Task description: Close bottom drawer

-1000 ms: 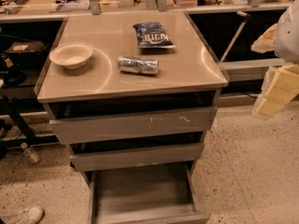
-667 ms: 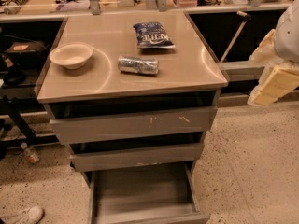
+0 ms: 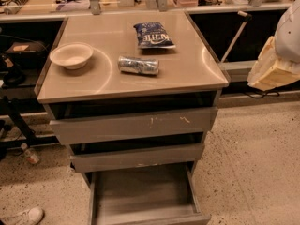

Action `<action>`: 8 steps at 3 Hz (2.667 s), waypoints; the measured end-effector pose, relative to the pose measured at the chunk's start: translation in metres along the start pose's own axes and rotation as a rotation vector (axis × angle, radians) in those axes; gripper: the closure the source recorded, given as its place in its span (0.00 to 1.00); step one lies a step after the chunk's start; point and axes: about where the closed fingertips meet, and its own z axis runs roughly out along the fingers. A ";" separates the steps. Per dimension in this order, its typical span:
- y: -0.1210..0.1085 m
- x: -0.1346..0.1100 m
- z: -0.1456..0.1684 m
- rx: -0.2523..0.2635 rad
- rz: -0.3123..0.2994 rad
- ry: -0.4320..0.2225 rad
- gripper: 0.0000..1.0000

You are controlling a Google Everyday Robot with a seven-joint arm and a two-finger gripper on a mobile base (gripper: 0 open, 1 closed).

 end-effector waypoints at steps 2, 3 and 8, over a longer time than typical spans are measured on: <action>0.000 0.000 0.000 0.000 0.000 0.000 1.00; 0.015 0.010 0.014 -0.027 0.033 0.008 1.00; 0.167 0.081 0.157 -0.347 0.235 0.064 1.00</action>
Offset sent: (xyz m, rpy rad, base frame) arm 0.0000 0.0000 0.0000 0.0000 0.0000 0.0000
